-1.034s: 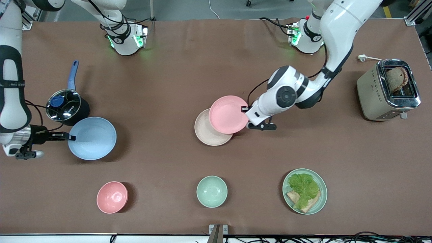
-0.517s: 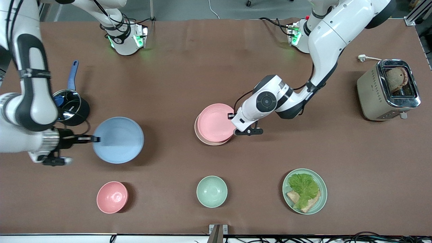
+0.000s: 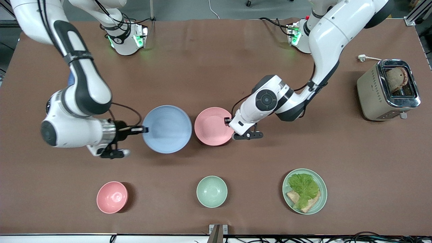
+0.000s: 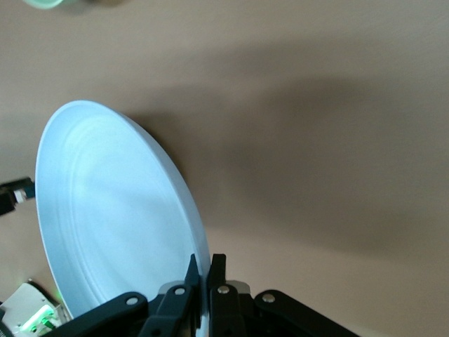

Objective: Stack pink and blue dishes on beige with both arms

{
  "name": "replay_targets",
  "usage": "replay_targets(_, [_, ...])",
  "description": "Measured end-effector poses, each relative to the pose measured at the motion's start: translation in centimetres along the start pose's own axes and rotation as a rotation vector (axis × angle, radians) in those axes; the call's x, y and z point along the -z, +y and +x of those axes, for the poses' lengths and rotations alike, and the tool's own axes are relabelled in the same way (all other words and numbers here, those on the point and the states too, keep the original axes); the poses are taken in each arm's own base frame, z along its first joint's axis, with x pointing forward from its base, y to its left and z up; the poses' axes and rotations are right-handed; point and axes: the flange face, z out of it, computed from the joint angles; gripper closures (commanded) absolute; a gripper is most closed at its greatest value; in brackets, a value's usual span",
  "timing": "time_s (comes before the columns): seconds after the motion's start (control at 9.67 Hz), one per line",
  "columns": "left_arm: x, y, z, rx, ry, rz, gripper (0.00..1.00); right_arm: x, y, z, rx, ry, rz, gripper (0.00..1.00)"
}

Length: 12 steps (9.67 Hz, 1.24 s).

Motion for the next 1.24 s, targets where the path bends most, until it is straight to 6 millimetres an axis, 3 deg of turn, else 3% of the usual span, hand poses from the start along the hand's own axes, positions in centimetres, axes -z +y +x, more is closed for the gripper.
replay_targets(0.21, [6.1, -3.5, 0.9, -0.032, 0.046, 0.138, 0.00, -3.2, -2.3, -1.2, -0.006, 0.016, 0.007, 0.98])
replay_targets(0.41, [13.0, -8.3, 2.3, -0.076, 0.101, 0.240, 0.00, -7.9, -5.2, -2.3, 0.005, 0.097, 0.018, 0.98])
replay_targets(0.62, [20.1, -13.7, 3.9, -0.076, 0.148, 0.229, 0.00, -12.1, -7.9, -3.3, 0.004, 0.167, 0.025, 0.96])
replay_targets(0.83, [28.2, -19.3, 3.9, -0.102, 0.204, 0.188, 0.00, -16.3, -10.0, -4.0, -0.008, 0.204, 0.032, 0.96])
replay_targets(1.03, [36.1, -23.4, 1.3, -0.101, 0.244, 0.174, 0.00, -18.7, -9.6, -4.5, -0.019, 0.216, 0.025, 0.95])
replay_targets(1.24, [42.2, -24.9, -3.3, -0.075, 0.265, 0.180, 0.00, -19.1, -8.9, -4.5, -0.029, 0.209, 0.018, 0.94])
